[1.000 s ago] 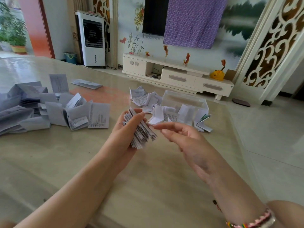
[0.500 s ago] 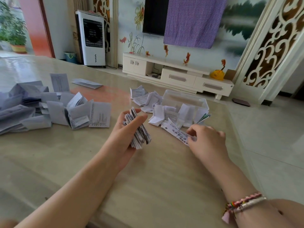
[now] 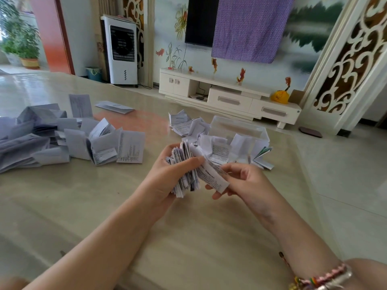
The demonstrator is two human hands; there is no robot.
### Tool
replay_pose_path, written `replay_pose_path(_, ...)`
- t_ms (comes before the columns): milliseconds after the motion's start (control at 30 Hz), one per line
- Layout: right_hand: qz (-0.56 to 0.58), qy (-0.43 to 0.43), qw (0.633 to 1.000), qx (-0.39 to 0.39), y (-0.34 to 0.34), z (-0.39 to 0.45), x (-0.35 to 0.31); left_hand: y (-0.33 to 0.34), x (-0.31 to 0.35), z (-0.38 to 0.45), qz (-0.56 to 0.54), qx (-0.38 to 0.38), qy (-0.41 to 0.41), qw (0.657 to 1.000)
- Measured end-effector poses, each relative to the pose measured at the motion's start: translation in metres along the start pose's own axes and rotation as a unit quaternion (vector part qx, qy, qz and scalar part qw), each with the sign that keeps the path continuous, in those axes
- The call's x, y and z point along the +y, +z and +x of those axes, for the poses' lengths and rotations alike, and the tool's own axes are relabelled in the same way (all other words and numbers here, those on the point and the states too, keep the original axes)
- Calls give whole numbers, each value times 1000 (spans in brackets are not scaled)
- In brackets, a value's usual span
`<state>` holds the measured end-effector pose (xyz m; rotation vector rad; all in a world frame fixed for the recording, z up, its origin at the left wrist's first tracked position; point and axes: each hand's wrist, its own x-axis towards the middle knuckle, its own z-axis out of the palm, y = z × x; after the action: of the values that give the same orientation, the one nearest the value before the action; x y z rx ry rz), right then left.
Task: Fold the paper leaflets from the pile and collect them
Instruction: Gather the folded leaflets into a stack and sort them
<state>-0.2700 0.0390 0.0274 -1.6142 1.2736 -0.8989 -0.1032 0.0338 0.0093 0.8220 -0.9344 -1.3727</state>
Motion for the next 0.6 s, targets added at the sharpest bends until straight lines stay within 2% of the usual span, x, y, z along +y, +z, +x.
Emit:
replay_pose_path(167, 50, -32, 998, -29, 1, -7, -2, -3, -1, 2, 3, 31, -2, 1000)
replay_pose_path(267, 47, -98, 994, 3, 2, -7, 0, -2, 1, 1, -11, 25, -32, 999)
replay_pose_path(367, 24, -155, 987, 15, 0, -4, 1, 1, 3, -2, -25, -22, -68, 997)
replay_pose_path(500, 6, -170, 985, -3, -3, -4, -2, 0, 2, -4, 25, -99, -73, 992)
replay_pose_path(600, -41, -176, 983, 28, 0, -2, 0, -2, -2, -2, 57, -119, -70, 989)
